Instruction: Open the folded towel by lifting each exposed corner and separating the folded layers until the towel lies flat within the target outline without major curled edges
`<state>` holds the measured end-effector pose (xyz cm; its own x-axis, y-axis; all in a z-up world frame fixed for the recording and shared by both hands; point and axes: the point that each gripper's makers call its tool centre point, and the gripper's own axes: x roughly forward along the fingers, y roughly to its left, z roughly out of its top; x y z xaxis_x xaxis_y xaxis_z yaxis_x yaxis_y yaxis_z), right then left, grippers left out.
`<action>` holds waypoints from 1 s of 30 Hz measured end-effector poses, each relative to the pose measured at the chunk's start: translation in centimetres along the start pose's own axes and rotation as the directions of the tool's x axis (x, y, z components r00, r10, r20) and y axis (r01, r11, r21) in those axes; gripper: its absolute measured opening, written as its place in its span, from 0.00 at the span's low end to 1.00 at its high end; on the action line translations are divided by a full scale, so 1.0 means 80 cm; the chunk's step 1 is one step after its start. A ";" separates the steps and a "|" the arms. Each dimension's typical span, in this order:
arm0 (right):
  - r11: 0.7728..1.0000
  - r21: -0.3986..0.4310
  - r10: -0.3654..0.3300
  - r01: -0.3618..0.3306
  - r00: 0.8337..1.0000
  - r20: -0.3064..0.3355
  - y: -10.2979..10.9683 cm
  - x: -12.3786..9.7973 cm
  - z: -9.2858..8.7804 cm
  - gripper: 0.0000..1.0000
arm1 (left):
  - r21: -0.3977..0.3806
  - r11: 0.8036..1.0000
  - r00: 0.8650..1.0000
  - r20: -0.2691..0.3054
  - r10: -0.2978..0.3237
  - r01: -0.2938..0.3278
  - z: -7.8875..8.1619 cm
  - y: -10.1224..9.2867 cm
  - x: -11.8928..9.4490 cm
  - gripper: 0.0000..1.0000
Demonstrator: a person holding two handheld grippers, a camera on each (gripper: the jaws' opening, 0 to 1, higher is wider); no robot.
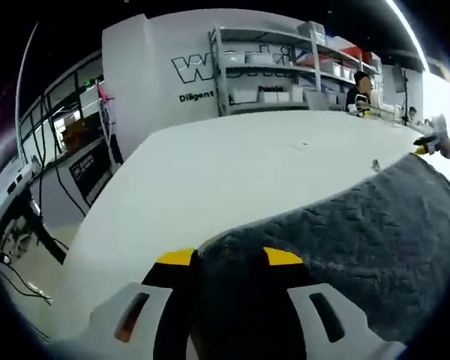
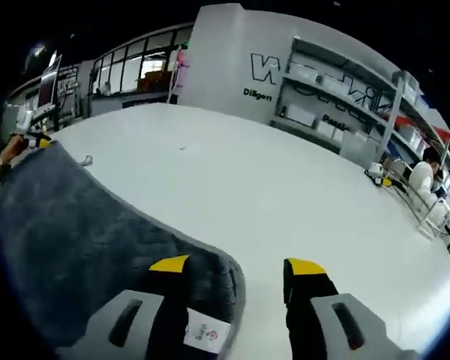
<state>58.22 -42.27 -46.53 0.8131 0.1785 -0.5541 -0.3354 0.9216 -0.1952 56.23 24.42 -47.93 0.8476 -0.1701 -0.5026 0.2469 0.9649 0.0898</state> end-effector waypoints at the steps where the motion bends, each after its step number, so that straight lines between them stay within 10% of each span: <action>1: 1.000 -0.018 0.008 -0.009 1.000 -0.017 0.005 -0.006 -0.001 0.58 | -0.001 0.999 0.999 0.003 -0.039 0.039 0.002 -0.010 -0.003 0.33; 14: 0.988 -0.015 0.150 -0.151 0.988 -0.046 0.077 -0.098 -0.016 0.90 | -0.036 0.955 0.951 0.108 -0.289 0.294 0.018 -0.117 -0.104 0.79; 21: 0.979 -0.008 0.203 -0.203 0.979 -0.023 0.115 -0.151 -0.031 0.99 | -0.120 0.939 0.944 0.118 -0.307 0.321 0.000 -0.136 -0.158 0.98; 30: 0.954 -0.012 0.299 -0.299 0.950 0.084 0.180 -0.218 -0.040 0.99 | -0.150 0.929 0.933 0.182 -0.309 0.337 -0.027 -0.159 -0.203 0.99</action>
<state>37.66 -33.22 -42.26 0.7123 0.4744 -0.5173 -0.5689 0.8219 -0.0297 38.31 15.34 -42.77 0.8001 -0.4937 -0.3407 0.4451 0.8694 -0.2147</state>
